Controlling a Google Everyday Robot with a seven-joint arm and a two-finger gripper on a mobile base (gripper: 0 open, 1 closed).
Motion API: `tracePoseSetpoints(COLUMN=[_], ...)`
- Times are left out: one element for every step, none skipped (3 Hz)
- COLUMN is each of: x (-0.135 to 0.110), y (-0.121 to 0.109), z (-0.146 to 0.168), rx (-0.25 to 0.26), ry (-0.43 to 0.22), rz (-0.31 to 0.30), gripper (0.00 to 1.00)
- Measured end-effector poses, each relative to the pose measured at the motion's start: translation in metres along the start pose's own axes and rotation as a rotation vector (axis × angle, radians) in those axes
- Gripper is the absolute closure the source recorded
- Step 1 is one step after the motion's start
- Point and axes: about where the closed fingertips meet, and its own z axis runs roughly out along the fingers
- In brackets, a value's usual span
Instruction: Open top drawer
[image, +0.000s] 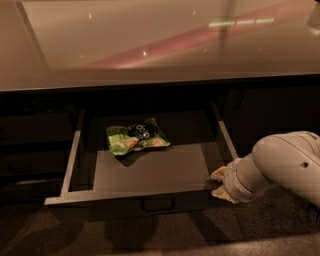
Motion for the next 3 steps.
tracePoseSetpoints(x=[-0.014,-0.040,-0.065], y=[-0.017,-0.039,-0.072], z=[-0.023,-0.087,-0.159], rx=[0.037,0.123,0.241], ry=[-0.016,-0.047,-0.069], rz=[0.002,0.013,0.038], gripper=[1.00,1.00,1.00])
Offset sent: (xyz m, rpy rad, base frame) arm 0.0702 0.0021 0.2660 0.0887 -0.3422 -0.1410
